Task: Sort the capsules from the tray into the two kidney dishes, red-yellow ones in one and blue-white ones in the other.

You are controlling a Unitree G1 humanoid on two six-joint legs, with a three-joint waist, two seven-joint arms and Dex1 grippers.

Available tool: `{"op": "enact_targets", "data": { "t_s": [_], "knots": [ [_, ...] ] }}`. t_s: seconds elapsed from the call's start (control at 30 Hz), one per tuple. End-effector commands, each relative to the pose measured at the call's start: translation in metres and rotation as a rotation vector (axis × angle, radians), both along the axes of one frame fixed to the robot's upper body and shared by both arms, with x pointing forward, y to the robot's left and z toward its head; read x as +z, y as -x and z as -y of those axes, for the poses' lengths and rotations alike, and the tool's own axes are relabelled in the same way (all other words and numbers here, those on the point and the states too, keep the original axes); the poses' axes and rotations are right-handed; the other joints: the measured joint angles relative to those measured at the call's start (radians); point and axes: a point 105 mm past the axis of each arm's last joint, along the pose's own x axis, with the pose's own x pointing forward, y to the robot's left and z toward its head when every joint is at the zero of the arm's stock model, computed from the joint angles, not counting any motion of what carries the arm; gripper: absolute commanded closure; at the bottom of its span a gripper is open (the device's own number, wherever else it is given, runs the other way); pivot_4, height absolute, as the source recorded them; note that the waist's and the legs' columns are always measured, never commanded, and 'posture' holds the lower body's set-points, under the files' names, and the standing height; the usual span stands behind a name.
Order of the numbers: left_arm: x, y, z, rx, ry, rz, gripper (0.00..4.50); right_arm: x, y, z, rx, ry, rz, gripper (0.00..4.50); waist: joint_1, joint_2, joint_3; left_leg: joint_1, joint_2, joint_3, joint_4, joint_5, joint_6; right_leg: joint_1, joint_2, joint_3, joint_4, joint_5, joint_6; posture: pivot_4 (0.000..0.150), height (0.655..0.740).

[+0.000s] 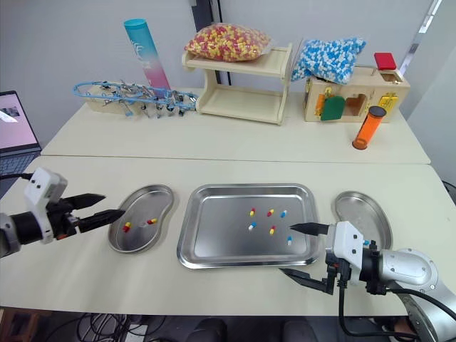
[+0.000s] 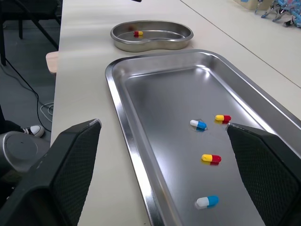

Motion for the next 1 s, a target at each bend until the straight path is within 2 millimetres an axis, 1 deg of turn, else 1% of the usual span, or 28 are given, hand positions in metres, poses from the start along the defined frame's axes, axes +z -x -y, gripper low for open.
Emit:
{"op": "enact_targets", "data": {
  "t_s": [0.03,0.1,0.23,0.3,0.4,0.43,0.5,0.53,0.57,0.67,0.7,0.77,0.8,0.87,0.93,1.0],
  "knots": [
    [0.017,0.008,-0.01,-0.01,-0.039,0.065,0.41,0.011,-0.002,0.004,-0.014,0.003,0.078,0.0,0.002,0.0,0.0,0.0,0.0,0.0,0.0,0.0,0.0,0.0,0.0,0.0,0.0,0.0,0.0,0.15,0.74],
    [0.016,0.013,-0.011,-0.015,-0.044,0.085,0.41,0.012,-0.002,0.01,-0.035,0.014,0.087,0.0,0.004,0.0,0.0,0.0,0.0,0.001,0.0,0.0,0.0,0.0,0.0,0.0,0.0,0.0,0.0,0.15,0.74],
    [0.01,0.03,0.004,-0.083,-0.042,0.117,0.41,0.01,0.001,0.03,-0.109,0.041,0.087,0.0,0.005,0.0,0.0,-0.001,0.0,0.001,0.0,0.0,0.0,0.0,0.0,0.001,-0.001,0.0,0.0,0.15,0.74],
    [0.005,0.039,0.02,-0.14,-0.04,0.122,0.41,0.008,0.005,0.043,-0.144,0.074,0.076,0.0,0.006,0.0,0.0,-0.001,0.0,0.001,0.0,0.0,0.0,0.0,0.0,0.001,-0.001,0.0,0.0,0.15,0.74],
    [-0.004,0.058,0.055,-0.255,-0.004,0.104,0.41,0.006,0.01,0.066,-0.215,0.115,0.063,0.0,0.007,-0.001,0.0,0.0,0.0,0.002,0.0,0.0,0.0,0.001,-0.001,0.001,-0.001,0.0,0.0,0.15,0.74],
    [-0.006,0.063,0.064,-0.268,0.011,0.107,0.41,0.006,0.011,0.073,-0.237,0.126,0.063,0.0,0.008,-0.001,0.0,0.0,0.0,0.002,0.0,0.0,0.0,0.002,-0.001,0.001,-0.001,0.0,0.0,0.15,0.74],
    [-0.012,0.067,0.074,-0.253,0.043,0.114,0.41,0.006,0.014,0.088,-0.282,0.156,0.068,0.0,0.008,-0.001,-0.001,0.001,0.0,0.002,0.0,0.0,0.0,0.002,-0.001,0.001,-0.001,0.0,0.0,0.15,0.74],
    [-0.015,0.068,0.077,-0.237,0.056,0.122,0.23,0.005,0.017,0.096,-0.309,0.167,0.066,0.0,0.008,-0.001,-0.001,0.001,0.0,0.002,0.0,0.0,0.0,0.003,-0.001,0.001,-0.001,0.0,0.0,0.15,0.74],
    [-0.018,0.07,0.079,-0.221,0.065,0.126,0.04,0.005,0.018,0.102,-0.329,0.175,0.063,0.0,0.008,0.0,-0.001,0.002,0.0,0.002,0.0,0.0,0.0,0.003,-0.001,0.001,-0.001,0.0,0.0,0.15,0.74],
    [-0.025,0.076,0.079,-0.16,0.106,0.138,0.02,0.0,0.026,0.121,-0.385,0.212,0.047,0.0,0.007,0.0,-0.001,0.002,0.0,0.003,0.0,0.0,0.0,0.003,-0.001,0.001,-0.001,0.0,0.0,0.15,0.74],
    [-0.028,0.08,0.078,-0.146,0.128,0.129,0.02,-0.001,0.029,0.128,-0.402,0.225,0.046,0.0,0.007,0.0,-0.001,0.002,0.0,0.003,0.0,0.0,0.0,0.004,-0.001,0.002,-0.001,0.0,0.0,0.15,0.74],
    [-0.041,0.094,0.071,-0.081,0.163,0.075,0.02,-0.002,0.029,0.144,-0.475,0.231,0.04,0.0,0.004,0.0,-0.001,0.002,0.0,0.003,0.0,0.0,0.0,0.003,-0.001,0.002,-0.001,0.0,0.0,0.15,0.74],
    [-0.047,0.102,0.069,-0.075,0.159,0.057,0.02,-0.003,0.03,0.148,-0.489,0.233,0.036,0.0,0.002,-0.001,-0.001,0.002,0.0,0.004,0.0,0.0,0.0,0.003,-0.001,0.003,-0.002,0.0,0.0,0.15,0.74],
    [-0.058,0.113,0.066,-0.064,0.149,0.028,0.02,-0.004,0.029,0.15,-0.5,0.222,0.026,0.0,0.003,-0.001,-0.001,0.002,0.0,0.005,0.0,0.0,0.0,0.003,-0.001,0.003,-0.002,0.0,0.0,0.15,0.74],
    [-0.065,0.118,0.063,-0.048,0.141,0.028,0.02,-0.002,0.026,0.152,-0.529,0.197,0.01,0.0,0.005,0.0,-0.001,0.002,0.0,0.004,0.0,0.0,0.0,0.003,-0.001,0.003,-0.002,0.0,-0.001,0.15,0.74],
    [-0.067,0.12,0.066,-0.071,0.129,0.041,0.02,0.0,0.024,0.153,-0.53,0.209,0.006,0.0,0.008,0.0,-0.002,0.002,0.0,0.005,0.0,0.0,0.0,0.003,-0.001,0.003,-0.002,0.0,-0.001,0.15,0.74]
  ]
}}
